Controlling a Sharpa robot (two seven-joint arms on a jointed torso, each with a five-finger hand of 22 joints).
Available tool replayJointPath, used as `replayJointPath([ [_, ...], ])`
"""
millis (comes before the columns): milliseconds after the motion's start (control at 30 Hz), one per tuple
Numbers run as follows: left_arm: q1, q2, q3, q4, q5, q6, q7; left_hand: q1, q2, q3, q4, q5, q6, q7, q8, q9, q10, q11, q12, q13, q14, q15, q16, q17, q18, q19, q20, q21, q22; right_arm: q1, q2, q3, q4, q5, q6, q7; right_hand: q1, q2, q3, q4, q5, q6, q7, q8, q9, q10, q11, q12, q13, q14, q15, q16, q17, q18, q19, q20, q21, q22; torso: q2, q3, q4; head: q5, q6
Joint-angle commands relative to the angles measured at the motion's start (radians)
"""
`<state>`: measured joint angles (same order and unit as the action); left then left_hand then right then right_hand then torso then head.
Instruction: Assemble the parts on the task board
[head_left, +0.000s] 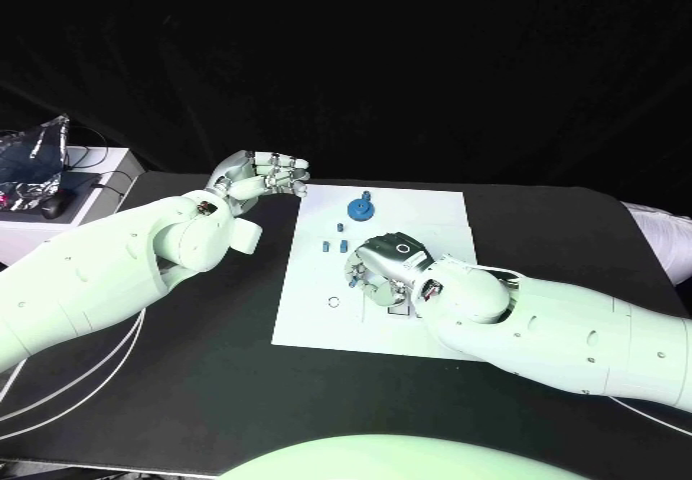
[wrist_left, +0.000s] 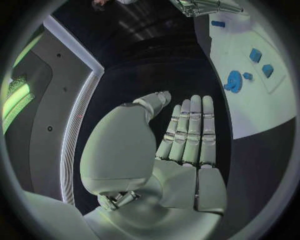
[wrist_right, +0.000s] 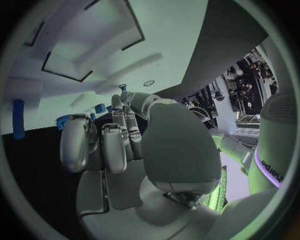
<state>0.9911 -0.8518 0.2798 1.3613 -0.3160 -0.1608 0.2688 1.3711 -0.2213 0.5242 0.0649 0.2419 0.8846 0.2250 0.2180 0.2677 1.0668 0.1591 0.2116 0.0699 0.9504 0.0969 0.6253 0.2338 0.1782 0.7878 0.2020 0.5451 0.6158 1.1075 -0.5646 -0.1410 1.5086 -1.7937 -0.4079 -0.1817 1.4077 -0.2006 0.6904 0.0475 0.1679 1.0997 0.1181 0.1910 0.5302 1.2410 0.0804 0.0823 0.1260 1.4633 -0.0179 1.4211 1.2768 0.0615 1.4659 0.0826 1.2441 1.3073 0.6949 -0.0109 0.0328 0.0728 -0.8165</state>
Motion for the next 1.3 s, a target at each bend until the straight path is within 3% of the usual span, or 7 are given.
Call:
replayJointPath([
  [33, 0.000, 0.001, 0.001, 0.003, 0.006, 0.011, 0.002, 0.001, -0.008, -0.005, 0.000, 0.001, -0.001, -0.004, 0.002, -0.001, -0.003, -0.002, -0.002, 0.001, -0.003, 0.007, -0.007, 0.001, 0.000, 0.001, 0.009, -0.006, -0.002, -0.002, 0.002, 0.000, 0.002, -0.023, 0.014, -0.004, -0.004, 0.004, 0.004, -0.005, 0.006, 0.007, 0.003, 0.003, 0.001, 0.034, -0.025, -0.001, 0.000, 0.048, -0.007, -0.003, -0.001, 0.002, 0.020, -0.009, -0.004, 0.115, 0.000, 0.0007, -0.0011, 0.000, -0.001],
  [767, 0.000, 0.000, 0.001, 0.008, 0.006, 0.030, -0.005, -0.002, -0.008, -0.007, 0.004, 0.001, -0.001, -0.004, 0.004, -0.001, -0.008, -0.001, -0.003, 0.001, -0.005, 0.009, -0.013, 0.004, 0.001, 0.003, 0.010, -0.015, -0.008, -0.016, 0.029, -0.005, -0.041, -0.080, 0.054, -0.027, -0.007, 0.004, 0.005, -0.006, 0.006, 0.005, 0.005, 0.002, 0.001, 0.033, -0.024, -0.003, -0.001, 0.048, -0.006, -0.003, -0.001, 0.002, 0.019, -0.009, -0.006, 0.114, 0.000, -0.0002, 0.0020, 0.001, -0.011],
  [1133, 0.000, -0.001, 0.001, 0.007, 0.006, 0.031, -0.007, -0.002, -0.008, -0.008, 0.004, 0.001, -0.001, -0.004, 0.005, -0.001, -0.010, -0.001, -0.004, 0.000, -0.006, 0.009, -0.014, 0.005, 0.001, 0.004, 0.011, -0.018, -0.010, -0.021, 0.036, -0.008, -0.035, -0.086, 0.058, -0.015, -0.009, 0.003, 0.006, -0.007, 0.007, 0.005, 0.005, 0.002, 0.001, 0.033, -0.023, -0.004, -0.001, 0.048, -0.006, -0.004, -0.002, 0.002, 0.019, -0.009, -0.006, 0.115, 0.000, 0.0006, -0.0013, 0.006, -0.013],
  [1300, 0.000, -0.001, 0.001, 0.007, 0.006, 0.031, -0.008, -0.002, -0.008, -0.008, 0.004, 0.001, -0.001, -0.004, 0.005, -0.001, -0.010, -0.001, -0.004, 0.000, -0.006, 0.009, -0.014, 0.005, 0.001, 0.004, 0.011, -0.018, -0.010, -0.021, 0.033, -0.008, -0.033, -0.081, 0.059, -0.003, -0.033, -0.011, -0.005, -0.011, 0.012, -0.012, 0.017, -0.007, 0.000, 0.019, -0.014, -0.018, -0.009, 0.048, 0.002, -0.003, -0.003, 0.002, 0.017, -0.004, -0.012, 0.114, -0.001, 0.0002, -0.0015, 0.006, -0.014],
])
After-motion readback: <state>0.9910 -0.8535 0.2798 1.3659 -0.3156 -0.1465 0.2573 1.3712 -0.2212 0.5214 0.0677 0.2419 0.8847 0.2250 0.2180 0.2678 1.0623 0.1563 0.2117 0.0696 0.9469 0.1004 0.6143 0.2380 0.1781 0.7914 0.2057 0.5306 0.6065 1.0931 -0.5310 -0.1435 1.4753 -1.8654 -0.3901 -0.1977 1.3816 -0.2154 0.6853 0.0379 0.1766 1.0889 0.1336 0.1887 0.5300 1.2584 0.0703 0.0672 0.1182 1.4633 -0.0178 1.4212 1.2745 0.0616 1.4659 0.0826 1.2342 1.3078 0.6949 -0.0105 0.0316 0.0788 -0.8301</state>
